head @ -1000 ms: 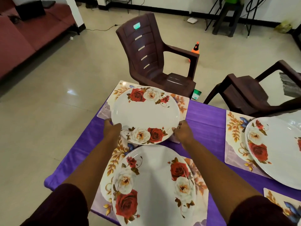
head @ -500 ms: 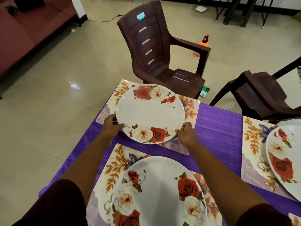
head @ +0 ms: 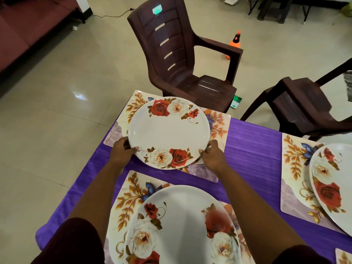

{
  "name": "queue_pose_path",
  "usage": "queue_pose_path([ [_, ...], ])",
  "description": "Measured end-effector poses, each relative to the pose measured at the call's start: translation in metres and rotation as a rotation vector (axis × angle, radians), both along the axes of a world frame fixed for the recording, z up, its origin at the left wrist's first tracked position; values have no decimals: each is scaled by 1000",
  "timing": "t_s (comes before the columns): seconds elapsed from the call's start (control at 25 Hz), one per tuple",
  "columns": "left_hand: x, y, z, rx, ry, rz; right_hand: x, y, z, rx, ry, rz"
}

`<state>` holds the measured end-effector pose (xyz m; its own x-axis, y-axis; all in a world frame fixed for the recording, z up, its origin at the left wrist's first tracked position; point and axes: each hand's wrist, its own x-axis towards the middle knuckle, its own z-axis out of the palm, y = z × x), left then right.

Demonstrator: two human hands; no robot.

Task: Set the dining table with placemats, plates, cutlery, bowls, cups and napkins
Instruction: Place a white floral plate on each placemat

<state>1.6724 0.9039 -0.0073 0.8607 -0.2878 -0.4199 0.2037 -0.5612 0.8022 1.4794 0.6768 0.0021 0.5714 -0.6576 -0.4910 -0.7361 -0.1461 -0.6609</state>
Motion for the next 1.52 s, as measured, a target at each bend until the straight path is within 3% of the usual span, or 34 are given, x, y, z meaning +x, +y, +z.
queue_pose_path([
  [0.44, 3, -8, -2, 91, -85, -25, 2, -2, -8, 31, -11, -28],
  [0.6, 0, -8, 2, 79, -38, 9, -3, -1, -4, 95, -89, -220],
  [0.72, -17, -5, 14, 250, -281, 4, -25, 6, 4, -25, -177, -317],
  [0.8, -48, 7, 23, 221, -381, 8, -52, 20, 12, -136, -210, -272],
  [1.0, -123, 62, 19, 193, -288, -199, -139, 68, 7, -236, -133, -240],
  [1.24, -166, 130, 7, 235, -252, -285, -219, 123, -3, -302, 8, -309],
  [1.52, -202, 157, 16, 326, -241, -465, -271, 164, -8, -94, 44, -457],
])
